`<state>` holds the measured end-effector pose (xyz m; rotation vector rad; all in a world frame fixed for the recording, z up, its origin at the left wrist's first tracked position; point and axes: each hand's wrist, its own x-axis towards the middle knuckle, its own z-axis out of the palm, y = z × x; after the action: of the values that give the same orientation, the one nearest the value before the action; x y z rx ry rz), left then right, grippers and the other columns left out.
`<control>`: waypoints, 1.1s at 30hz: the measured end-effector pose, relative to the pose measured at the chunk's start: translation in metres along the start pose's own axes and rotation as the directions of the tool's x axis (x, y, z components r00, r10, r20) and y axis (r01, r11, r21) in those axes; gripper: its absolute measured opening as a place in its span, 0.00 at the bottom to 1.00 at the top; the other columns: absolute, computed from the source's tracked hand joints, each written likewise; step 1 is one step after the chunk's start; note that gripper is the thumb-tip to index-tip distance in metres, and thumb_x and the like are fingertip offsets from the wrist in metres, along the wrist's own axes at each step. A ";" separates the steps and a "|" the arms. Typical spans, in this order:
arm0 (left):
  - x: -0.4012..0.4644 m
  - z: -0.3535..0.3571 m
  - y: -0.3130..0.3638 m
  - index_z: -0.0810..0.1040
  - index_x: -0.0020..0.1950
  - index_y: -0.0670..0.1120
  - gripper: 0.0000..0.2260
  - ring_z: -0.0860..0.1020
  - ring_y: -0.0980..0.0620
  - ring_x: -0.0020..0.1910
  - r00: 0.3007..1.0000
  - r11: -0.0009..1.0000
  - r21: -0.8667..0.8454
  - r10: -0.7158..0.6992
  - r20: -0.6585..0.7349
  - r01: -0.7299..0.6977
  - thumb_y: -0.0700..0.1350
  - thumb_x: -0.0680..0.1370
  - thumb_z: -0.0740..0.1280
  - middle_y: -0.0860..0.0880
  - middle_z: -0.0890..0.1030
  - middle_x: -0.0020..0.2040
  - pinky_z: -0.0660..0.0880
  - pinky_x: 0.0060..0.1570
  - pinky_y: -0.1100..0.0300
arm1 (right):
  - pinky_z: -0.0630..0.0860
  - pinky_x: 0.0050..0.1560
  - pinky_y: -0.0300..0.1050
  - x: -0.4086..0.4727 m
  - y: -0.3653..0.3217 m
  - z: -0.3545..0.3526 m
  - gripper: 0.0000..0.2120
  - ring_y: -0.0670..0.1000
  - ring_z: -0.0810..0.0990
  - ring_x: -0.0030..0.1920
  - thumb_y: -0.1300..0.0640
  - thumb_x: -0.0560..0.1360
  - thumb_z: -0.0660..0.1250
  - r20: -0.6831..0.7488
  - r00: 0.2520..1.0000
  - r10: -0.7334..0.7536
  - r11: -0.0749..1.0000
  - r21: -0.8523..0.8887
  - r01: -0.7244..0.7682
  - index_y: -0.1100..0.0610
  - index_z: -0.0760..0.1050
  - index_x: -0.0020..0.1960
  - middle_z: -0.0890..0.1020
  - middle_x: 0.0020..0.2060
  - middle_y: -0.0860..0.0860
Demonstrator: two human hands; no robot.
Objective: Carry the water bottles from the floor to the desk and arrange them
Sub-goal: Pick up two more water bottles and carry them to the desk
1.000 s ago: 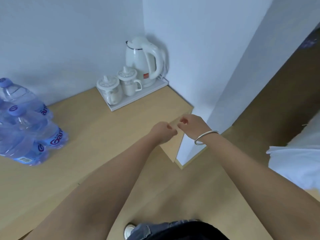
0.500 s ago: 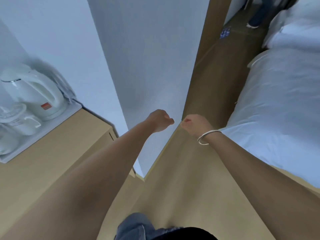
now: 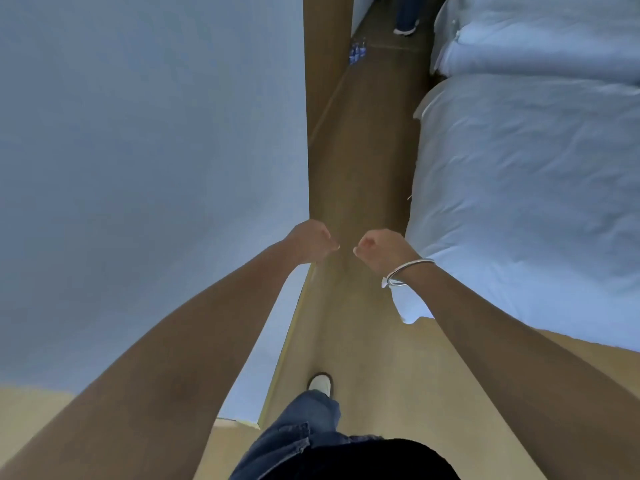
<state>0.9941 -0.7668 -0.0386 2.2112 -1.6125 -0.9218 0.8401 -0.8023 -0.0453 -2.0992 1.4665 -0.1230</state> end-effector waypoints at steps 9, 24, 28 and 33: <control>0.117 -0.028 0.027 0.74 0.51 0.42 0.09 0.73 0.48 0.46 0.985 0.989 0.065 0.122 0.122 -0.130 0.47 0.77 0.63 0.46 0.75 0.47 0.70 0.47 0.56 | 0.69 0.46 0.43 0.096 0.017 -0.031 0.06 0.52 0.74 0.44 0.55 0.75 0.61 -0.037 0.996 0.087 0.994 0.068 -0.084 0.56 0.74 0.44 0.77 0.41 0.52; 0.318 -0.041 0.107 0.75 0.58 0.41 0.13 0.76 0.46 0.55 0.984 0.999 0.008 0.045 0.173 -0.047 0.47 0.77 0.63 0.44 0.78 0.55 0.72 0.55 0.54 | 0.75 0.54 0.49 0.286 0.089 -0.105 0.13 0.57 0.79 0.50 0.56 0.76 0.60 0.016 0.996 0.083 0.995 0.055 -0.083 0.64 0.78 0.51 0.82 0.48 0.59; 0.381 -0.044 0.147 0.73 0.47 0.44 0.05 0.73 0.47 0.47 0.979 1.000 -0.014 0.024 0.201 -0.021 0.45 0.77 0.63 0.45 0.75 0.48 0.69 0.49 0.57 | 0.75 0.55 0.52 0.350 0.117 -0.145 0.13 0.58 0.79 0.51 0.56 0.76 0.59 0.038 0.998 0.052 0.998 0.039 -0.054 0.64 0.77 0.51 0.81 0.49 0.59; 0.444 -0.046 0.172 0.70 0.44 0.47 0.04 0.71 0.49 0.43 0.981 1.000 -0.015 0.011 0.193 -0.008 0.45 0.77 0.62 0.45 0.72 0.44 0.66 0.40 0.58 | 0.76 0.55 0.52 0.420 0.145 -0.176 0.12 0.58 0.79 0.51 0.56 0.75 0.60 0.067 0.996 0.053 0.997 0.050 -0.056 0.62 0.78 0.50 0.81 0.49 0.58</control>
<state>0.9742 -1.2445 -0.0617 2.1593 -1.6902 -1.1734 0.8165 -1.2788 -0.0718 -2.0015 1.4651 -0.0700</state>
